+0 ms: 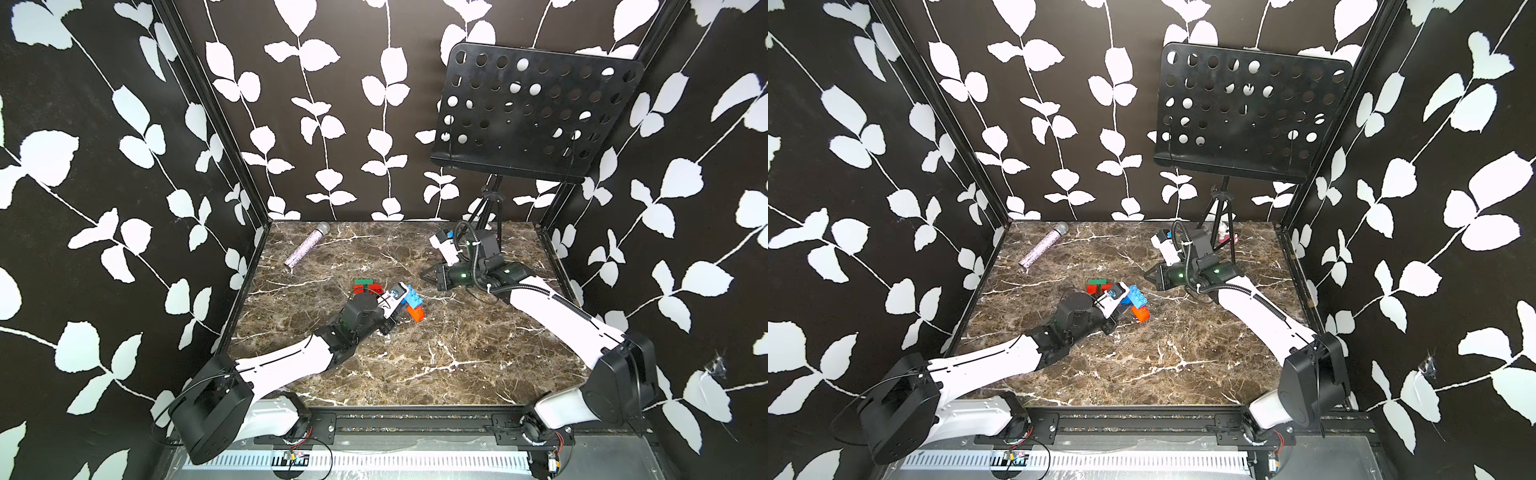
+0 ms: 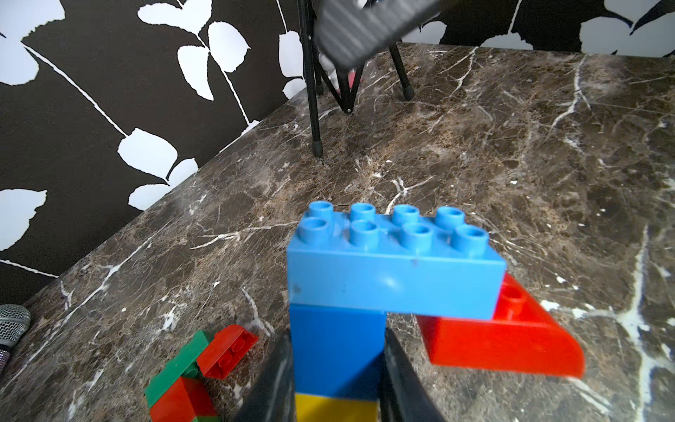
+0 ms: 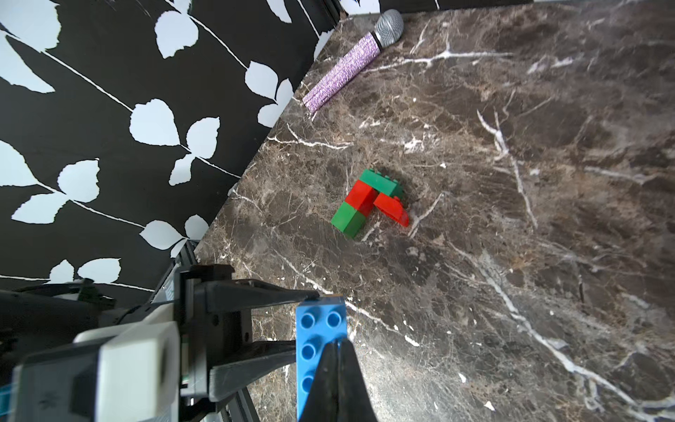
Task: Assemble the letter r with lego
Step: Adjust the lego brick.
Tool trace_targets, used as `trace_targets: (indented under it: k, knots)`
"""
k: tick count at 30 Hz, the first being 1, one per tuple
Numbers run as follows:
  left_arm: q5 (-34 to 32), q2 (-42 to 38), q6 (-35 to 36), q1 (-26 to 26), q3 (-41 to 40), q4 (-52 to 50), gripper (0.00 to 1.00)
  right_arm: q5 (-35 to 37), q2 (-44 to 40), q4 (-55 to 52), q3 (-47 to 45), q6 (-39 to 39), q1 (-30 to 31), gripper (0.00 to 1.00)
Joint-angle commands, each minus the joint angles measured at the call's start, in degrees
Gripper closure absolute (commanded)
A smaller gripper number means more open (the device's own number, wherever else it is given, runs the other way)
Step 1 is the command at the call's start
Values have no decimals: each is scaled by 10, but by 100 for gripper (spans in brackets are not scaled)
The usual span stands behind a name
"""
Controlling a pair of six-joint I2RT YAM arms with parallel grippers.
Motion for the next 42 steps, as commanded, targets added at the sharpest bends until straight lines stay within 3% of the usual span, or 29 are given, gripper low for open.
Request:
trace_targets:
  k: [1, 10, 13, 18, 25, 28, 37, 42]
  knots:
    - [7, 2, -5, -1, 20, 8, 69, -21, 15, 52, -1, 15, 3, 100]
    - [16, 15, -11, -1, 21, 21, 70, -48, 93, 68, -18, 30, 49, 100]
    - [18, 13, -11, -1, 21, 21, 70, -47, 83, 80, -34, 40, 53, 100]
    - [14, 15, -12, -1, 18, 24, 70, -11, 51, 55, -22, 20, 55, 100]
    - [8, 9, -14, -1, 11, 21, 70, 115, -15, 55, -26, 16, 45, 100]
    - [1, 2, -12, -1, 8, 16, 70, 133, -30, 41, -23, 8, 42, 100]
    - [-5, 1, -9, 0, 9, 14, 70, 59, 3, 77, -60, 59, 46, 100]
    - [-1, 13, -10, 1, 15, 18, 70, 60, 26, 69, -66, 52, 97, 100]
